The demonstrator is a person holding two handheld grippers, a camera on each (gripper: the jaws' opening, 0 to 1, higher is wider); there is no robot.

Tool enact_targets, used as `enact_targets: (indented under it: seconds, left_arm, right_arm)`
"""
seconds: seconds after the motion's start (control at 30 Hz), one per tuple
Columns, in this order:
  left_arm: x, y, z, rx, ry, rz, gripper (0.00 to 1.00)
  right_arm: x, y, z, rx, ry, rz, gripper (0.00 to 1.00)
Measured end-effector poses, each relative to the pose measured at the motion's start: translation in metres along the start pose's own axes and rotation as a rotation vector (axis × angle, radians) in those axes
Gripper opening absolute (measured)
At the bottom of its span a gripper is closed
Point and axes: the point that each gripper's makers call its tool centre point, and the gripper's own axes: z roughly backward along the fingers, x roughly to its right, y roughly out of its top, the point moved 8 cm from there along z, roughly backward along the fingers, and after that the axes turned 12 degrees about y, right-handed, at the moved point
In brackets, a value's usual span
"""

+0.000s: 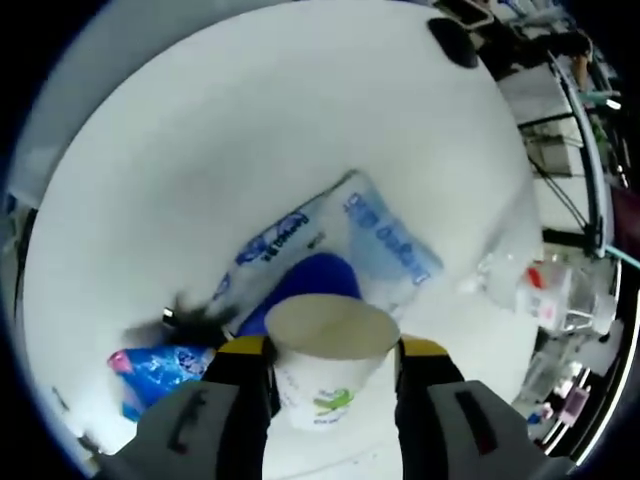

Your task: Arrange the tabletop items into an orderly group along one side of the table until the central work area is clear of visible clutter.

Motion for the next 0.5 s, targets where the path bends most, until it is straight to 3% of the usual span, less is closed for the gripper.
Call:
enact_targets:
  seconds: [0.5]
  left_arm:
    - [-0.0004, 0.001, -0.0004, 0.011, 0.004, 0.007, 0.96]
  right_arm:
    - [-0.0061, -0.0008, 0.0025, 0.008, 0.001, -0.012, 0.42]
